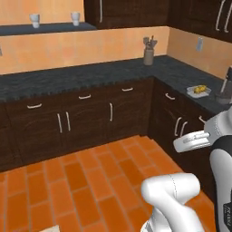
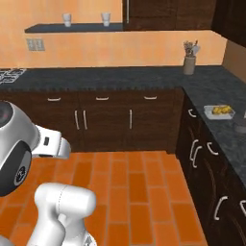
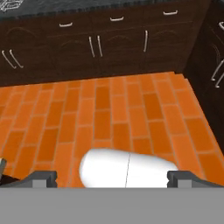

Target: Take the meat container that has the shrimp and place it on the second highest rack of the freezer. Then take the vegetable container that has the squashs and place it on the highest rack of the freezer.

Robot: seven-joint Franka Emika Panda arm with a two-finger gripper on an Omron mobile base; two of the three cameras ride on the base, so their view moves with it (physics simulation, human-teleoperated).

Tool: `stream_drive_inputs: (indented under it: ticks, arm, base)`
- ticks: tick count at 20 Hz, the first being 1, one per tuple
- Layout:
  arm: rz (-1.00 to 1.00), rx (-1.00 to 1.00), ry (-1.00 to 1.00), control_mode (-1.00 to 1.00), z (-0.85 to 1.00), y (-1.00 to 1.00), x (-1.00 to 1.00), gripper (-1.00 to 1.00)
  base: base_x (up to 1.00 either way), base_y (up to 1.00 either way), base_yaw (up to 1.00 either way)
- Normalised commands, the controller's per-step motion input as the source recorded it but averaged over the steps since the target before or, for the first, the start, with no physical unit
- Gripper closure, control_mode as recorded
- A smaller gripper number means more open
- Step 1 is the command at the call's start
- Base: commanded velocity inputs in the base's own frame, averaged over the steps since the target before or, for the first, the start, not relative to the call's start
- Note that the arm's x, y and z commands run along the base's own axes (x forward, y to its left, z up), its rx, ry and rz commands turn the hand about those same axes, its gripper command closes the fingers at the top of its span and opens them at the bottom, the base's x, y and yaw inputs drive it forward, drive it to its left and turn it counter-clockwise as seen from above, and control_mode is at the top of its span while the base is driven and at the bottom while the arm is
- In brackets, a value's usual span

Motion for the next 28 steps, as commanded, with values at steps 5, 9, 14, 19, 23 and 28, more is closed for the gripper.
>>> stream_drive_inputs:
  ticks: [5, 9, 14, 19, 23, 28]
  arm:
    - [0.00, 0.00, 0.00, 1.00, 0.00, 0.00, 0.00, -1.00]
    - [0.00, 0.00, 0.00, 1.00, 0.00, 0.00, 0.00, -1.00]
    - [0.00, 0.00, 0.00, 1.00, 0.00, 0.00, 0.00, -1.00]
    - [0.00, 0.00, 0.00, 1.00, 0.00, 0.00, 0.00, -1.00]
    - [0.00, 0.00, 0.00, 1.00, 0.00, 0.00, 0.00, -1.00]
    - [0.00, 0.00, 0.00, 1.00, 0.00, 0.00, 0.00, -1.00]
  base:
    - [1.00, 0.00, -0.27]
    - [1.00, -0.04, -0.27]
    - [1.00, -0.01, -0.40]
    - [0.93, 0.00, -0.53]
    - [0.61, 0.00, -0.67]
    - [0.46, 0.00, -0.67]
